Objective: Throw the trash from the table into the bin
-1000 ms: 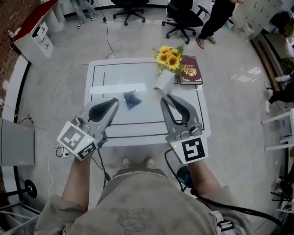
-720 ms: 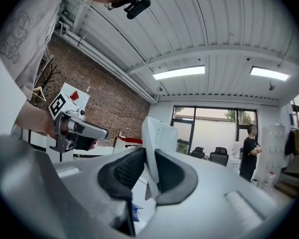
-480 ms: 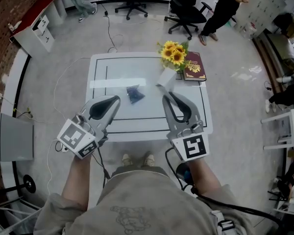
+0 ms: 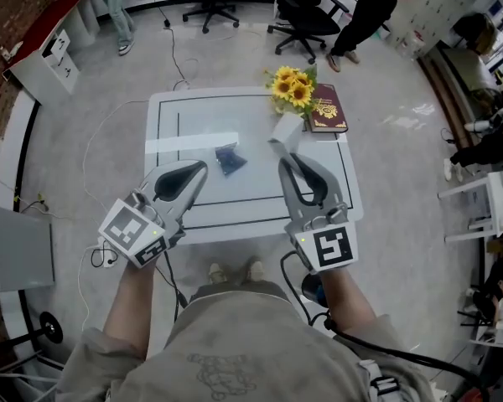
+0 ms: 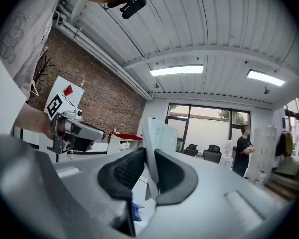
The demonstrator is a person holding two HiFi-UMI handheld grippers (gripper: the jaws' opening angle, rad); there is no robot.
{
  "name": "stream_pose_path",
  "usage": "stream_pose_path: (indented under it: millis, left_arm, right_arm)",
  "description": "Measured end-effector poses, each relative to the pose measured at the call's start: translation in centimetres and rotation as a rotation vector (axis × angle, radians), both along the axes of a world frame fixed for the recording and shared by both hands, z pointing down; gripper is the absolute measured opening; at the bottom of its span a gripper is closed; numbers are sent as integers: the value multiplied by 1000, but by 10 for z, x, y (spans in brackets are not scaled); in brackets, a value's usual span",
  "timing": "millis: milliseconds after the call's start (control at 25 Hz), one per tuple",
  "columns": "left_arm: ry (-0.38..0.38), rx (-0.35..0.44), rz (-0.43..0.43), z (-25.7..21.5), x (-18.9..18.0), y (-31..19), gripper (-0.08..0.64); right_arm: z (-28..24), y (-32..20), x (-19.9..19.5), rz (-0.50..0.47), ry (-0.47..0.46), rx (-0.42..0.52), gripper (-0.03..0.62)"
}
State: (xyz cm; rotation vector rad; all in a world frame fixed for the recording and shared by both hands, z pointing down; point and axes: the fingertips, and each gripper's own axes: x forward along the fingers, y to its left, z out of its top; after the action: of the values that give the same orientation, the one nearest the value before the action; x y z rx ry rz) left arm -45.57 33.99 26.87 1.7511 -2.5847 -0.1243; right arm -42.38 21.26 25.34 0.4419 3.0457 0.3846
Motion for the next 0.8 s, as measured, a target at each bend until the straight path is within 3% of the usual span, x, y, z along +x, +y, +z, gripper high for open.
stream_pose_path:
  millis: [280, 440, 800]
  left_arm:
    - [-13, 15, 112, -3, 4, -23, -2]
    - [-22, 32, 216, -8, 14, -56, -2]
    - [-16, 64, 532, -12, 92, -169, -2]
  right_arm:
    - [-7, -20, 16, 121, -24, 4, 66]
    - [-5, -56, 39, 252, 12, 27, 66]
    - [-22, -155, 165, 599, -17, 78, 66]
